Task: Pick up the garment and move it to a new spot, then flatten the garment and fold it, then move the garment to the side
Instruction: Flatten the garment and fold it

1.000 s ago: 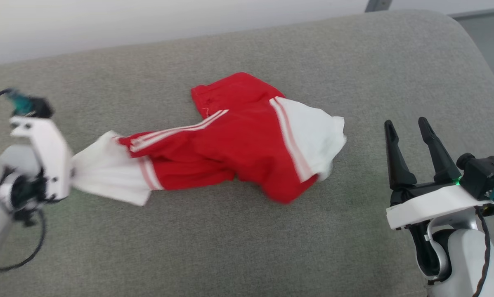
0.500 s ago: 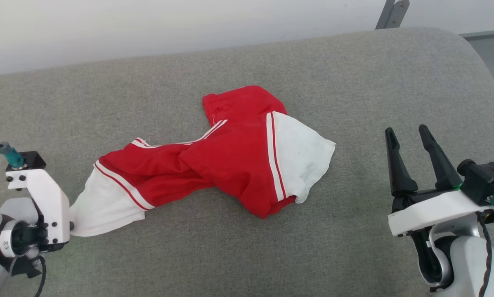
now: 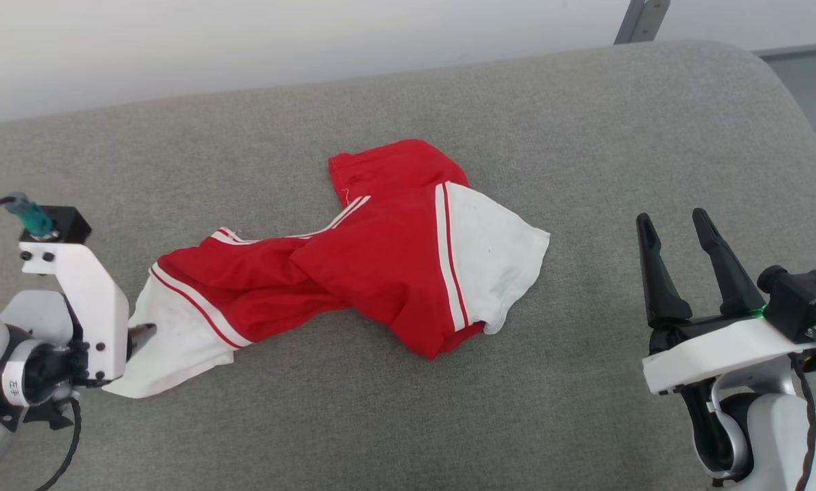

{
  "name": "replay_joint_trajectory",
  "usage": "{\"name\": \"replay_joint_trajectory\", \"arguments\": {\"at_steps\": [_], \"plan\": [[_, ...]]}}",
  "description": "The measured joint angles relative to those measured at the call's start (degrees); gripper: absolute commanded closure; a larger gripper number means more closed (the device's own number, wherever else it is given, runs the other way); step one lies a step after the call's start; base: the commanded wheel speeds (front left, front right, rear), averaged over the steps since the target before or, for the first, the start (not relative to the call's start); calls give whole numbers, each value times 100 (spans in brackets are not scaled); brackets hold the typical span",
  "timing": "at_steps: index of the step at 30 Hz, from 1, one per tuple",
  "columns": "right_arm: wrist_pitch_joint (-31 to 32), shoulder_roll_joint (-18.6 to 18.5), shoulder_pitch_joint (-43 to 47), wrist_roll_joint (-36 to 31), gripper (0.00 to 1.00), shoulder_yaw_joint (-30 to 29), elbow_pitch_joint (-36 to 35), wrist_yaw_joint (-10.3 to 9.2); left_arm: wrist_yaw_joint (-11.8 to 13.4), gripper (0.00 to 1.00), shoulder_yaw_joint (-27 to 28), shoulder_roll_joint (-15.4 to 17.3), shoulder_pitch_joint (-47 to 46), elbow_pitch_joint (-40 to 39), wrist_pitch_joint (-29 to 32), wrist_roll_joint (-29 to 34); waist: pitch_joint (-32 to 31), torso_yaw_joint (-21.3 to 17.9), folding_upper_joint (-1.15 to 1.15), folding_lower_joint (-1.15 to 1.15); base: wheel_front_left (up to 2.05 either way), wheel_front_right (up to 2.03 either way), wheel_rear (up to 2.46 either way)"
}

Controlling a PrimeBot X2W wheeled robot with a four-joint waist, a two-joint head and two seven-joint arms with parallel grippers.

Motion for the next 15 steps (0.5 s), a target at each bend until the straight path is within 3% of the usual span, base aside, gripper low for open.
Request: {"name": "replay_joint_trajectory", "arguments": {"at_steps": [15], "plan": [[35, 16, -78, 43, 0, -3, -45, 0, -130, 0, -214, -253, -97, 1241, 70, 68, 315, -183, 0, 0, 0, 0, 0]]}}
